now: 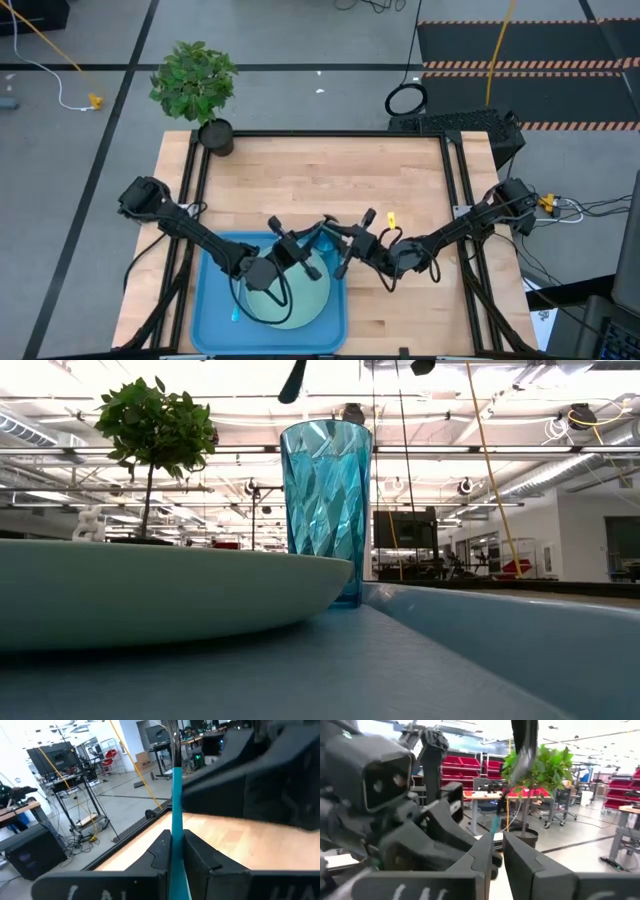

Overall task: Pick and place plate/cup/fork/spoon on tray
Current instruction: Put the blue spoon beside the blue fork

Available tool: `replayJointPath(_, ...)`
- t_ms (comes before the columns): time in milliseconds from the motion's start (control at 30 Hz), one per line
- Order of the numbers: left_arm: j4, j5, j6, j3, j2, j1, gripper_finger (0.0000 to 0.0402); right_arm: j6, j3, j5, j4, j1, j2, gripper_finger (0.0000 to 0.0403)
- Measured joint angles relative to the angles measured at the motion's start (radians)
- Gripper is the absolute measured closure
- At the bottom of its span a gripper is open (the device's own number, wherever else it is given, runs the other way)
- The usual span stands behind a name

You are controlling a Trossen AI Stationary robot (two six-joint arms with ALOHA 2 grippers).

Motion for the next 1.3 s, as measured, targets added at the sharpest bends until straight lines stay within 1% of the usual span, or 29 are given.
replayJointPath(67,-0.002,0.002,0.023,0.0,0.001,-0.002,0.0368,0.001,0.0,-0.008,0.003,0.0,-0.002,0.0371)
replayJointPath(133,-0.02,0.01,0.013,0.0,0.001,-0.001,0.0369,-0.001,0.0,-0.006,0.006,0.0,-0.003,0.0374)
replayJointPath(233,-0.038,0.061,-0.004,0.0,0.002,0.009,0.0368,-0.011,0.0,-0.006,0.001,0.0,-0.003,0.0375)
replayJointPath(300,-0.038,0.075,-0.009,0.0,0.002,0.01,0.0368,-0.013,0.0,-0.006,0.002,-0.001,-0.003,0.0373)
replayJointPath(433,-0.065,0.084,-0.016,0.0,0.002,0.014,0.0368,-0.042,0.0,-0.029,0.002,-0.001,-0.003,0.0373)
replayJointPath(567,-0.075,0.087,-0.022,0.0,0.002,0.015,0.0368,-0.054,0.0,-0.036,0.009,0.001,-0.003,0.0395)
replayJointPath(667,-0.075,0.09,-0.021,0.0,0.002,0.016,0.0368,-0.075,0.0,-0.032,0.018,0.002,-0.002,0.0399)
replayJointPath(800,-0.072,0.088,0.021,0.0,0.002,0.015,0.0364,-0.057,0.0,-0.03,0.025,0.001,-0.002,0.0401)
replayJointPath(867,-0.065,0.079,0.041,0.0,0.002,0.014,0.0352,-0.053,0.0,-0.019,0.031,0.001,-0.002,0.0402)
replayJointPath(933,-0.038,0.051,0.061,0.0,0.002,0.011,0.0333,-0.056,-0.001,0.042,0.047,0.001,-0.002,0.0402)
replayJointPath(1033,0.028,0.026,0.122,0.0,0.002,0.006,0.0301,-0.056,-0.001,0.086,0.088,-0.003,-0.002,0.0402)
replayJointPath(1200,0.07,0.024,0.196,0.0,0.002,0.016,0.0252,-0.002,-0.001,0.086,0.127,-0.011,-0.002,0.0402)
replayJointPath(1300,0.075,0.023,0.221,0.0,0.002,0.026,0.0233,0.061,-0.001,0.084,0.121,-0.024,-0.002,0.0402)
